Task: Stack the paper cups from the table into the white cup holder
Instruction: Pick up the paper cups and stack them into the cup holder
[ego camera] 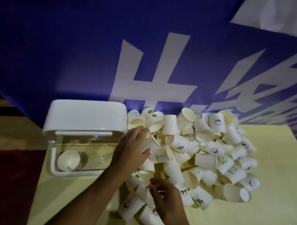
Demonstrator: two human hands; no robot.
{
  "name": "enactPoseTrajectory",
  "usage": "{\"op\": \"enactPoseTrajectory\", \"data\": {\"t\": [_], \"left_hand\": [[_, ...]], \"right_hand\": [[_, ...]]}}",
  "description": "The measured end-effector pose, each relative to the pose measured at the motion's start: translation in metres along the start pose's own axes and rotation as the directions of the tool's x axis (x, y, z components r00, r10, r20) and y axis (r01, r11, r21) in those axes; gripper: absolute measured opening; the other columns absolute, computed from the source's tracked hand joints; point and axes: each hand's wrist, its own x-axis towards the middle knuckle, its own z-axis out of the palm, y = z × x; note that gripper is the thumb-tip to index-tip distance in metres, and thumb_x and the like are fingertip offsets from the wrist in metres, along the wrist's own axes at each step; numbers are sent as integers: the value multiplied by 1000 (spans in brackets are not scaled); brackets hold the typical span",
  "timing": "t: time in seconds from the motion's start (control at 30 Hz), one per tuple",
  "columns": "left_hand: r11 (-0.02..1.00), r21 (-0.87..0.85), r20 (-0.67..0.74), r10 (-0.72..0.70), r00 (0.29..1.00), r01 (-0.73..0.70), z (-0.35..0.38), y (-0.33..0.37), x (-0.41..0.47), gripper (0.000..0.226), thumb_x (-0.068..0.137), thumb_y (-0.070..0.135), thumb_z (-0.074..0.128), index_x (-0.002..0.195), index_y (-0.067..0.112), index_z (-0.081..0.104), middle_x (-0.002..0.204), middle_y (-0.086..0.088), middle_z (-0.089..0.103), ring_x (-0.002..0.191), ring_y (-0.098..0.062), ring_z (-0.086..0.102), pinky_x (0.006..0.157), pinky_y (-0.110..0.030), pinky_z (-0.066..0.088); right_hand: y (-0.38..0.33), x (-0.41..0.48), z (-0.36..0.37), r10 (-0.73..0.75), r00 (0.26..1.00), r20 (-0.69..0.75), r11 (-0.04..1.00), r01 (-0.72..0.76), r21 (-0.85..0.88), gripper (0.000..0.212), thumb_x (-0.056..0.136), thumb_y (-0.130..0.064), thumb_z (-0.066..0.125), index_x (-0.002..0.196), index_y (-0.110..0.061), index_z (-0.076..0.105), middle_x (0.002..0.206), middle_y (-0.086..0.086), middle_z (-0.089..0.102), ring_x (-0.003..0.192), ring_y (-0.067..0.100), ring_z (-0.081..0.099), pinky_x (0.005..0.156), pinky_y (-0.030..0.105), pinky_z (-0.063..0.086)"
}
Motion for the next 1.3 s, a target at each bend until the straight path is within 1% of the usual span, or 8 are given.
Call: {"op": "enactPoseTrajectory", "data": {"t": [0.3, 0.5, 0.67, 0.8, 0.9, 1.0, 1.13, 1.3], "left_hand": [[763, 527, 308, 239, 921, -374, 33, -5, 108, 85, 85, 27, 80, 156, 27, 33, 162, -3, 35, 147, -28, 35, 122, -44, 26], [706, 567, 291, 311, 905, -425, 32, 1, 117, 75, 73, 29, 91, 138, 22, 56, 137, -4, 62, 124, -27, 59, 108, -41, 45], [990, 133, 29, -54, 998, 50, 12, 42, 88, 79, 75, 52, 87, 141, 35, 48, 142, 8, 58, 125, -19, 57, 107, -40, 47], [891, -391, -157, -312, 937, 231, 20, 88, 31, 73, 69, 44, 92, 130, 36, 52, 124, 17, 60, 109, -6, 56, 86, -20, 48], [830, -493, -143, -373, 917, 260, 38, 101, 5, 72, 68, 42, 91, 129, 32, 54, 123, 15, 63, 112, -8, 58, 85, -11, 47], [806, -508, -126, -418, 900, 303, 48, 102, -7, 74, 68, 49, 88, 131, 34, 52, 126, 14, 63, 115, -10, 57, 92, -27, 50], [798, -518, -129, -429, 894, 308, 45, 99, -19, 75, 68, 57, 84, 133, 39, 51, 129, 19, 61, 119, -10, 57, 96, -34, 52], [762, -562, -102, -451, 887, 322, 32, 78, -46, 73, 71, 51, 85, 133, 45, 47, 129, 26, 58, 119, -2, 56, 92, -27, 51]], "right_hand": [[47, 27, -96, 24, 999, -26, 998, -23, 55, 12, 96, -22, 70, 103, -30, 74, 99, -14, 74, 86, -3, 67, 68, 12, 52], [63, 64, -152, -22, 993, -115, 1000, 22, -2, 13, 95, -27, 70, 108, -29, 70, 101, -13, 73, 84, -4, 67, 65, 14, 53], [41, 120, -179, 132, 935, -328, 991, -118, 62, 75, 83, -59, 75, 139, -15, 51, 117, -7, 60, 99, 15, 64, 85, 37, 55], [17, 164, -170, 338, 898, -280, 908, -234, 347, 97, 71, -66, 81, 141, -9, 44, 120, 0, 59, 109, 24, 61, 87, 39, 53], [14, 185, -162, 447, 878, -169, 820, -327, 470, 90, 63, -74, 77, 122, -7, 62, 109, 7, 70, 96, 26, 70, 82, 39, 60], [18, 194, -158, 437, 895, -92, 818, -352, 455, 74, 71, -70, 71, 114, -9, 71, 111, 11, 75, 102, 30, 72, 85, 41, 60], [17, 181, -159, 398, 880, -258, 863, -264, 430, 56, 83, -44, 77, 117, -3, 63, 110, 12, 72, 93, 33, 69, 74, 38, 55], [17, 135, -162, 111, 892, -439, 984, -37, 173, 74, 79, -39, 85, 137, -25, 42, 128, 3, 63, 107, 24, 64, 89, 48, 59]]}}
